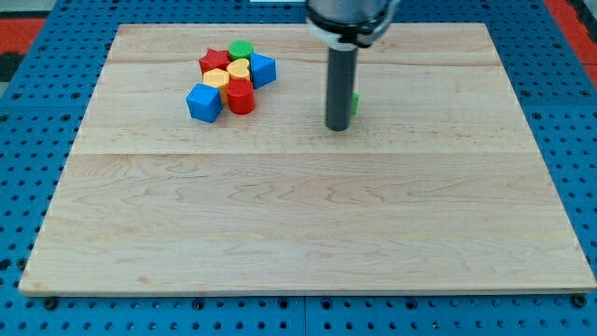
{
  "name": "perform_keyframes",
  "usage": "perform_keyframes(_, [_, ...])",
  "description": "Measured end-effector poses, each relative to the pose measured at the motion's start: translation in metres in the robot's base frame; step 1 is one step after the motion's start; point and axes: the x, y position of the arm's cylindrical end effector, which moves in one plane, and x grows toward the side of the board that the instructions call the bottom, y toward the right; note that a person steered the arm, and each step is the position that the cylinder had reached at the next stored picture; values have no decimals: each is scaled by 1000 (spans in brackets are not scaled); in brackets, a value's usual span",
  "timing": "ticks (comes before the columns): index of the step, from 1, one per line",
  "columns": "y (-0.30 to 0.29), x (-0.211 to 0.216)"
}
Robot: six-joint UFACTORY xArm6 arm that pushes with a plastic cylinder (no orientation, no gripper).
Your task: Push the green star into the group of blocks
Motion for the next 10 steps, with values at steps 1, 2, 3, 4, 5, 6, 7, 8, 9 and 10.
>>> perform_keyframes(1, [18, -15])
perform_keyframes(2, [7, -33])
perform_keyframes(3, [-16, -58])
perform_keyframes(4, [20, -60])
perform_keyframes(5, [13, -78])
perform_keyframes(6, [-6, -91])
perform_keyframes(7, [-57, -88])
perform_keyframes(8, [-81, -88])
perform_keyframes(9, [-85, -88])
perform_keyframes(10, [-81, -88])
